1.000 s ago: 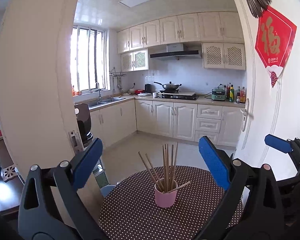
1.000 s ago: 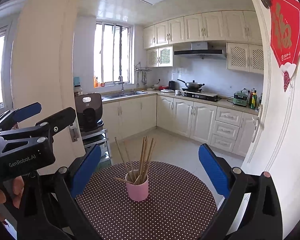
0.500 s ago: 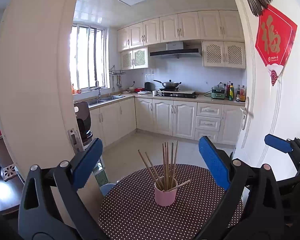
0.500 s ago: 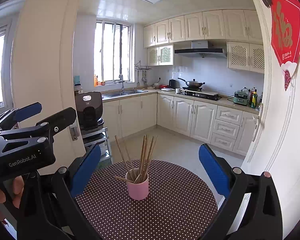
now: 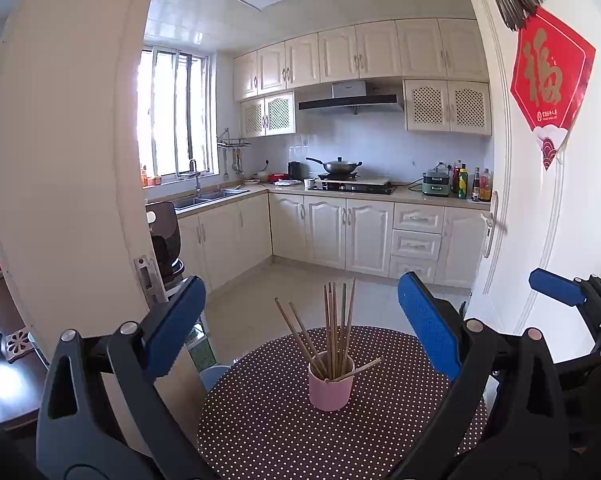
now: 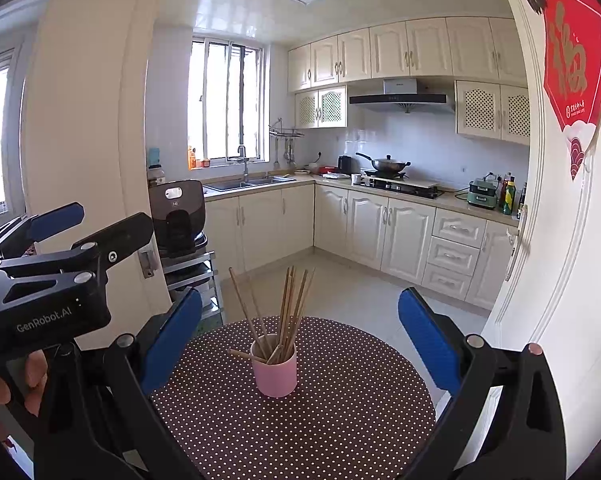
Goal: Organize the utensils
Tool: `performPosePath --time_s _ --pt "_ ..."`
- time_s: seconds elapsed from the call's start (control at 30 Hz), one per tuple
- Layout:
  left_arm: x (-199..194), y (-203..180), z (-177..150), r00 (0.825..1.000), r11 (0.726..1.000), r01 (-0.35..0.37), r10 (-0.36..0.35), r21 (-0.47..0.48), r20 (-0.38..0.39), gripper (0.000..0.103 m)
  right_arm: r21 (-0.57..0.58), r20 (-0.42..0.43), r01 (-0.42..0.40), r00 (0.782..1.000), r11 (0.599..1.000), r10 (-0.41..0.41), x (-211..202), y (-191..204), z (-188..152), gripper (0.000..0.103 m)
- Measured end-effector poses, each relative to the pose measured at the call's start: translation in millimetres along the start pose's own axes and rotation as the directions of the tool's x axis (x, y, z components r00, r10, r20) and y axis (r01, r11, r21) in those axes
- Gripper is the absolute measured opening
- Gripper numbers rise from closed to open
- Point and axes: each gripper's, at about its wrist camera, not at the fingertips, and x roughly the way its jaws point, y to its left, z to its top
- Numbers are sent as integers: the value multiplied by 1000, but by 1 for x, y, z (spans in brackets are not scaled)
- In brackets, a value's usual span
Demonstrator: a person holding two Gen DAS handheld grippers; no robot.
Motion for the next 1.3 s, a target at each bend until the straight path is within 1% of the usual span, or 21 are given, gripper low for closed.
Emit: performPosePath --time_s 0.27,0.43,0.67,1.03,1.3 --pt "6 -3 -1 1000 1000 13 -13 5 -11 95 0 -13 15 1000 1000 -15 3 -3 -2 95" --pt "12 -7 -2 999 999 29 -28 21 -20 95 -29 -20 38 999 999 -39 6 -4 -3 95" --pt "25 -10 -4 997 997 67 -65 41 -41 95 -14 -41 63 997 998 -64 12 -13 -8 95" --pt "56 -4 -5 992 995 95 -92 29 -88 95 -38 -85 82 993 996 -85 41 -9 -6 95" --pt "88 7 -8 989 997 73 -73 -6 -126 95 -48 -120 73 990 996 -79 72 -11 -2 95"
